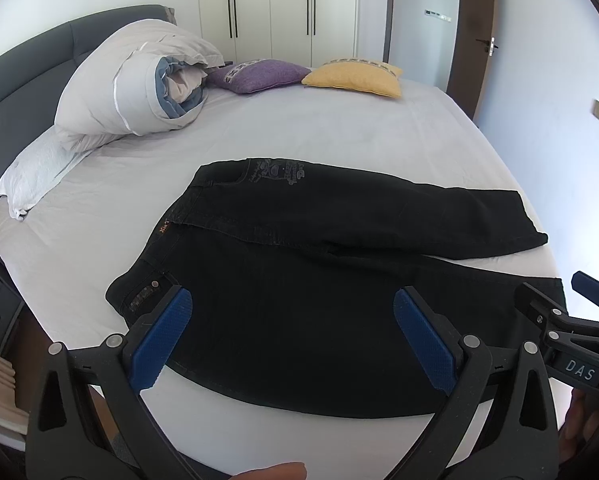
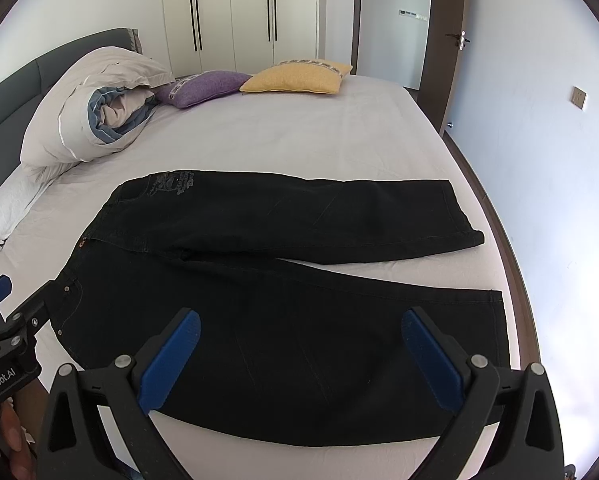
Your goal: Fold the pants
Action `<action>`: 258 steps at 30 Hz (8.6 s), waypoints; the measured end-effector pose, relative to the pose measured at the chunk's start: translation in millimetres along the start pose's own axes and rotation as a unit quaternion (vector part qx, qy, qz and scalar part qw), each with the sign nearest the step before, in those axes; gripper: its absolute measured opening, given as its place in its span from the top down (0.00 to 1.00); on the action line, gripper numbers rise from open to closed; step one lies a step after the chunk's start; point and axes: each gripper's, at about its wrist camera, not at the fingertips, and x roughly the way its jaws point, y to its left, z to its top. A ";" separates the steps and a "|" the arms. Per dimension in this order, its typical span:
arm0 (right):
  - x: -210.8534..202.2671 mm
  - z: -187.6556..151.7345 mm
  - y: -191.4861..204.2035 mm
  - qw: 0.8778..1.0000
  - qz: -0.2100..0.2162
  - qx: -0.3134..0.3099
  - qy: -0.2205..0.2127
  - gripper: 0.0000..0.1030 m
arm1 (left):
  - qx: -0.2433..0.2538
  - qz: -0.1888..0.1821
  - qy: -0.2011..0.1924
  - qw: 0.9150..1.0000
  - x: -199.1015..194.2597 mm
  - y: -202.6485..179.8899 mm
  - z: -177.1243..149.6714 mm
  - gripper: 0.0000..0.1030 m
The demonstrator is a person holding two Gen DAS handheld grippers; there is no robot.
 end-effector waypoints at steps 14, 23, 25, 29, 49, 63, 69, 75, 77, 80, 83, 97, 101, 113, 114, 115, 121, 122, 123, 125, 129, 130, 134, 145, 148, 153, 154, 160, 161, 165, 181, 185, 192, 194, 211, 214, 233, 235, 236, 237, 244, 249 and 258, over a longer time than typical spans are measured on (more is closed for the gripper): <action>-0.2 -1.4 1.7 1.000 0.000 -0.001 0.001 0.00 | 0.001 0.001 0.000 1.000 1.6 0.7 -2.4 0.00; 0.5 -3.3 2.8 1.000 0.001 -0.003 0.002 0.00 | 0.000 0.001 0.001 1.000 2.0 1.1 -3.9 0.00; 0.3 -4.2 3.0 1.000 0.000 -0.003 0.001 0.00 | 0.000 0.001 0.001 1.000 2.3 1.3 -4.2 0.00; 0.4 -4.2 3.2 1.000 0.001 -0.003 0.002 0.00 | 0.000 0.001 0.001 1.000 2.5 1.1 -4.3 0.00; -0.6 -6.4 8.8 1.000 0.002 -0.008 0.002 0.00 | 0.001 0.001 0.001 1.000 3.0 0.1 -4.6 0.00; 0.7 -6.6 13.3 1.000 0.000 -0.018 0.004 0.00 | -0.012 -0.008 0.008 1.000 16.0 8.4 -12.8 0.00; 10.6 2.4 15.1 0.999 0.018 -0.045 0.005 0.00 | -0.030 -0.041 0.022 0.999 39.4 26.0 -1.0 0.00; 33.2 44.2 5.1 0.983 0.167 -0.072 0.012 0.00 | -0.101 -0.113 0.049 0.987 93.7 85.3 42.8 0.00; 42.4 61.2 0.4 0.979 0.187 -0.077 0.008 0.00 | -0.131 -0.132 0.057 0.981 114.3 106.2 61.6 0.00; 59.6 86.1 -2.9 0.970 0.225 -0.097 -0.002 0.00 | -0.185 -0.169 0.040 0.967 149.5 136.5 92.6 0.00; 83.3 106.9 -2.4 0.958 0.260 -0.122 -0.002 0.00 | -0.206 -0.161 0.043 0.964 189.0 154.6 125.2 0.00; 228.6 157.3 2.6 0.920 0.337 -0.185 0.077 0.09 | -0.150 -0.095 0.119 0.977 368.2 181.4 253.2 0.02; 251.2 164.0 -0.3 0.901 0.371 -0.205 0.093 0.09 | 0.034 -0.103 0.141 0.984 390.8 155.1 267.9 0.02; 288.6 168.2 15.4 0.881 0.379 -0.247 0.136 0.20 | 0.248 -0.070 0.221 0.941 458.7 136.2 234.9 0.02; 289.1 168.1 15.1 0.881 0.377 -0.250 0.137 0.20 | 0.259 -0.064 0.224 0.937 462.5 133.8 230.8 0.02; 290.2 168.2 16.1 0.881 0.375 -0.254 0.138 0.21 | 0.270 -0.061 0.227 0.934 466.3 131.3 227.2 0.02; 294.9 176.9 26.8 0.876 0.371 -0.272 0.142 0.27 | 0.281 -0.086 0.255 0.921 481.8 119.8 225.4 0.44; 294.9 179.6 29.1 0.876 0.370 -0.275 0.142 0.27 | 0.280 -0.090 0.256 0.921 481.7 118.6 226.9 0.57; 295.9 181.7 30.8 0.876 0.369 -0.277 0.141 0.27 | 0.281 -0.092 0.255 0.921 481.1 117.8 229.0 0.69; 298.0 186.0 34.1 0.876 0.369 -0.278 0.138 0.28 | 0.285 -0.095 0.255 0.919 479.6 115.9 229.6 0.79; 305.9 191.9 42.2 0.878 0.361 -0.285 0.135 0.33 | 0.313 -0.080 0.234 0.917 473.6 106.4 222.8 0.91; 308.8 192.9 44.8 0.879 0.357 -0.287 0.136 0.35 | 0.319 -0.077 0.224 0.918 469.9 104.4 221.3 0.92; 315.6 196.4 51.7 0.879 0.350 -0.296 0.136 0.36 | 0.314 -0.075 0.183 0.929 423.9 112.5 206.5 0.94; 330.0 205.8 80.7 0.871 0.337 -0.332 0.132 0.41 | 0.324 -0.054 0.067 0.942 333.6 113.4 179.1 0.94; 335.3 213.3 89.6 0.870 0.336 -0.335 0.131 0.41 | 0.319 -0.058 0.053 0.944 325.7 116.3 180.7 0.94; 345.7 221.6 107.7 0.869 0.330 -0.342 0.140 0.42 | 0.322 -0.060 0.044 0.944 321.1 115.3 188.9 0.94; 345.7 221.2 112.8 0.867 0.330 -0.347 0.141 0.46 | 0.323 -0.060 0.044 0.944 322.4 117.6 190.2 0.94; 347.4 223.7 132.5 0.861 0.316 -0.370 0.151 0.66 | 0.321 -0.062 0.039 0.944 314.8 119.5 190.2 0.94; 346.8 224.6 134.2 0.861 0.317 -0.370 0.150 0.66 | 0.321 -0.063 0.038 0.944 312.4 118.5 188.8 0.94; 345.8 226.2 140.8 0.861 0.317 -0.369 0.149 0.66 | 0.320 -0.065 0.037 0.944 306.9 119.4 186.9 0.94; 291.3 195.0 159.9 0.833 0.319 -0.438 0.113 0.95 | 0.304 -0.075 0.022 0.949 277.2 125.9 189.2 0.94; 265.3 173.3 167.1 0.819 0.320 -0.464 0.105 0.95 | 0.309 -0.083 0.017 0.947 258.1 123.5 179.0 0.94; 231.7 130.6 163.7 0.806 0.326 -0.481 0.112 0.95 | 0.317 -0.096 0.018 0.944 221.7 120.5 144.0 0.94; 221.2 116.7 161.8 0.803 0.325 -0.488 0.111 0.95 | 0.324 -0.100 0.021 0.941 209.6 118.5 128.3 0.94; 148.1 -0.6 176.1 0.720 0.273 -0.631 0.094 0.95 | 0.385 -0.097 0.052 0.916 136.6 123.2 2.8 0.95; 143.1 -14.5 173.9 0.701 0.260 -0.658 0.091 0.95 | 0.400 -0.091 0.055 0.910 131.1 124.2 -8.8 0.95; 89.5 -135.7 159.2 0.501 0.132 -0.855 -0.003 0.95 | 0.590 -0.025 0.065 0.804 103.8 121.3 -141.8 0.96; 87.1 -144.5 158.0 0.471 0.115 -0.875 -0.017 0.95 | 0.599 -0.021 0.065 0.798 101.0 122.7 -148.5 0.96; 85.6 -147.1 158.5 0.463 0.112 -0.879 -0.020 0.95 | 0.602 -0.019 0.064 0.796 99.3 123.9 -152.6 0.96; 84.0 -149.3 159.4 0.456 0.109 -0.883 -0.023 0.95 | 0.604 -0.016 0.065 0.794 98.6 124.8 -155.3 0.96; 81.6 -154.2 174.8 0.459 0.119 -0.880 -0.026 0.95 | 0.626 0.003 0.081 0.775 104.6 139.9 -166.5 0.96; 79.1 -157.0 195.8 0.463 0.129 -0.876 -0.031 0.95 | 0.618 0.011 0.091 0.781 116.7 161.4 -156.4 0.96; 74.6 -169.4 214.1 0.478 0.127 -0.869 -0.029 0.95 | 0.597 0.008 0.117 0.794 135.7 187.9 -148.8 0.96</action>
